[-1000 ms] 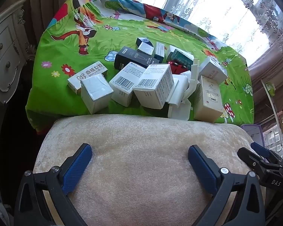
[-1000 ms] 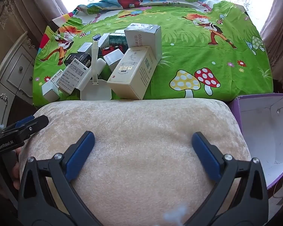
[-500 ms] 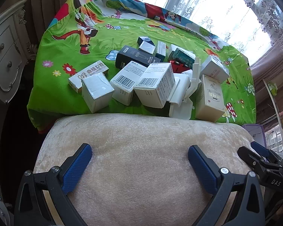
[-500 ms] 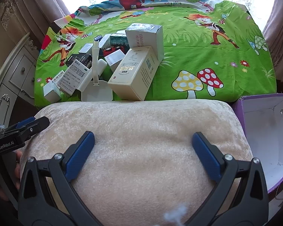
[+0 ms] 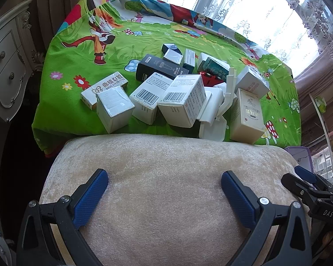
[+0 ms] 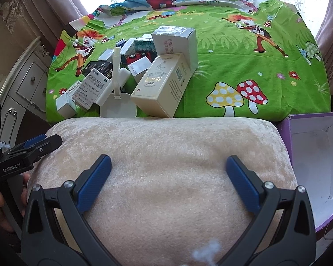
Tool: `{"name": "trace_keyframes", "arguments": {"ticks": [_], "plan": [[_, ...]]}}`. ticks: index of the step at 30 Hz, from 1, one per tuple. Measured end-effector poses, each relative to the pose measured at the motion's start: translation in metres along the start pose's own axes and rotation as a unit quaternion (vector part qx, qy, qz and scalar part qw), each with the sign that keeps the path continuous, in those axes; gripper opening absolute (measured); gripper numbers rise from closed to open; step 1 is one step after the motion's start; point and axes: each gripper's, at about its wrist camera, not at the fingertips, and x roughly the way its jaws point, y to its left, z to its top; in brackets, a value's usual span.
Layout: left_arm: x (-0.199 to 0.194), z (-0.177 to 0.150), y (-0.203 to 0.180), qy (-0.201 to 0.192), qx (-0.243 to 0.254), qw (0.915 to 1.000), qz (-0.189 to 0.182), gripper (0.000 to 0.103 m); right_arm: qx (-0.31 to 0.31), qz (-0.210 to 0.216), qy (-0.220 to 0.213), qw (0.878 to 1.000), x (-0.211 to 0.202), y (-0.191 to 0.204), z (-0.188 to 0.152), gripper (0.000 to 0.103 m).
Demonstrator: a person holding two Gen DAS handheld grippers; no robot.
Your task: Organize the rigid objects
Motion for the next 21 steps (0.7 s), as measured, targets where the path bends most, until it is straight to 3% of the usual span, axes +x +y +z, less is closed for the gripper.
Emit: {"name": "trace_keyframes", "arguments": {"ticks": [21], "plan": [[0.0000,-0.0002,-0.0002,0.000,0.000,1.0000,0.000,0.103,-0.009,-0.002,0.006,1.000,0.0013,0.0014,0.0002,0.103]]}}
